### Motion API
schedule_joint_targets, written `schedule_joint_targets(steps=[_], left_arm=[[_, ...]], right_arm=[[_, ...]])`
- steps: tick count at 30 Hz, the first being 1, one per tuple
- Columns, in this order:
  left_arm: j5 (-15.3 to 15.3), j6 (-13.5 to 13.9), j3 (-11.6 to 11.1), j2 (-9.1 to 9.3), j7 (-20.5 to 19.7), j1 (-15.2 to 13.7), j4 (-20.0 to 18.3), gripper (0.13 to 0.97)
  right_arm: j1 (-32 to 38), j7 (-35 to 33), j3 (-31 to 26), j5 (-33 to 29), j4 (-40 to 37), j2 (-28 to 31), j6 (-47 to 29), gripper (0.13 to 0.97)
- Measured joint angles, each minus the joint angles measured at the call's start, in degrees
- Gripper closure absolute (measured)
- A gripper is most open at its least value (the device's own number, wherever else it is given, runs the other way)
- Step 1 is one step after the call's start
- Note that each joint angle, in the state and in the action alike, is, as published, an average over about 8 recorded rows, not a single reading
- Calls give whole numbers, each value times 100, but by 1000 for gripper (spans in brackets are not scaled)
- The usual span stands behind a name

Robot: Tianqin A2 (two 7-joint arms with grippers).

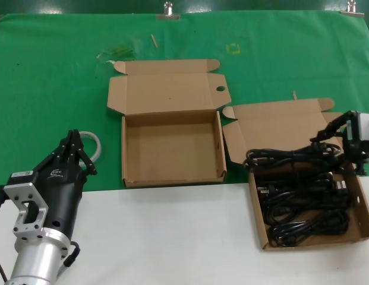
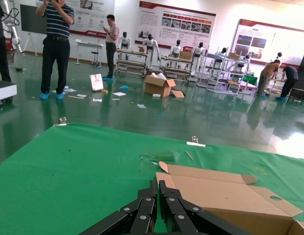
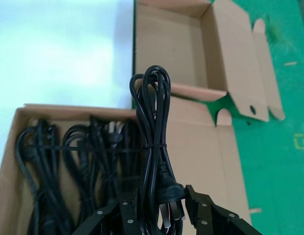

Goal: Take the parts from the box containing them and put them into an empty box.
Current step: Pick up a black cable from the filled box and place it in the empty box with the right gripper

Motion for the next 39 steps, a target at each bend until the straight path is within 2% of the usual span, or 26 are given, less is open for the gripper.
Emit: schedule_joint_targets(steps=[23, 31, 39], left_arm=[[0, 0, 0, 0, 0, 0, 0, 941], [0, 0, 0, 0, 0, 0, 0, 941], [0, 0, 0, 0, 0, 0, 0, 941]], right_arm=[[377, 161, -423, -435, -524, -1301, 742, 757], [557, 175, -628, -649, -990, -1896, 1043, 757], [829, 46, -793, -802, -1875, -2592, 1477, 757]])
